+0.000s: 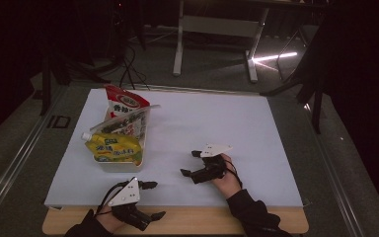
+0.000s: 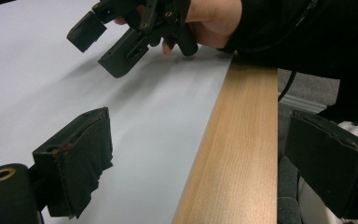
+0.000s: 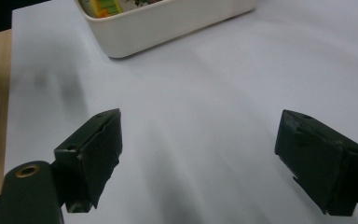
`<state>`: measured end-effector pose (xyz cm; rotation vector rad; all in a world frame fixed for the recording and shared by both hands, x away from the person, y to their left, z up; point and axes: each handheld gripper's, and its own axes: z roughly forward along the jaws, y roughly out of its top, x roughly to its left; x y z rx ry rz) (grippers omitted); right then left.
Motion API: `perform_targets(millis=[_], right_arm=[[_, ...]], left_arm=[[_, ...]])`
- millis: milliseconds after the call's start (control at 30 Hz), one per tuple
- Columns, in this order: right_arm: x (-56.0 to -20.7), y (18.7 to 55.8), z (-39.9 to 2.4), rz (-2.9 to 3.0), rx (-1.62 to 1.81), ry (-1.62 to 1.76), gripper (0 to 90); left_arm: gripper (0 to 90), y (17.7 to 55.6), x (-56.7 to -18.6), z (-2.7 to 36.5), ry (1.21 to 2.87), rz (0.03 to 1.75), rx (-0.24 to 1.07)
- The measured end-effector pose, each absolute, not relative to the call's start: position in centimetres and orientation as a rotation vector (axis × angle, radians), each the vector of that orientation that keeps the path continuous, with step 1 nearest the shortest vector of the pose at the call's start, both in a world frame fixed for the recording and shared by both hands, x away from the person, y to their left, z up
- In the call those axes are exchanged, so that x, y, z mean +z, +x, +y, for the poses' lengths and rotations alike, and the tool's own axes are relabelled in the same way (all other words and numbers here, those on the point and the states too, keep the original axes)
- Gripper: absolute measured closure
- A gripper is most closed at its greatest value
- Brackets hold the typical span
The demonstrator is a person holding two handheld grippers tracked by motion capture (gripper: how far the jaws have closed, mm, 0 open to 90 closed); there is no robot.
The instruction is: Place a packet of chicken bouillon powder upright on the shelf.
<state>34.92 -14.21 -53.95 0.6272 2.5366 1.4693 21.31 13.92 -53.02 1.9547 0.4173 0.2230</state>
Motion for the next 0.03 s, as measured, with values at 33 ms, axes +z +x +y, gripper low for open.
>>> perform_targets(millis=[33], right_arm=[[-53.96, 34.92, -14.17, 2.535, 1.470, 0.623, 14.5]], left_arm=[[9.3, 21.32, -53.04, 13.92, 1.956, 0.418, 0.223]])
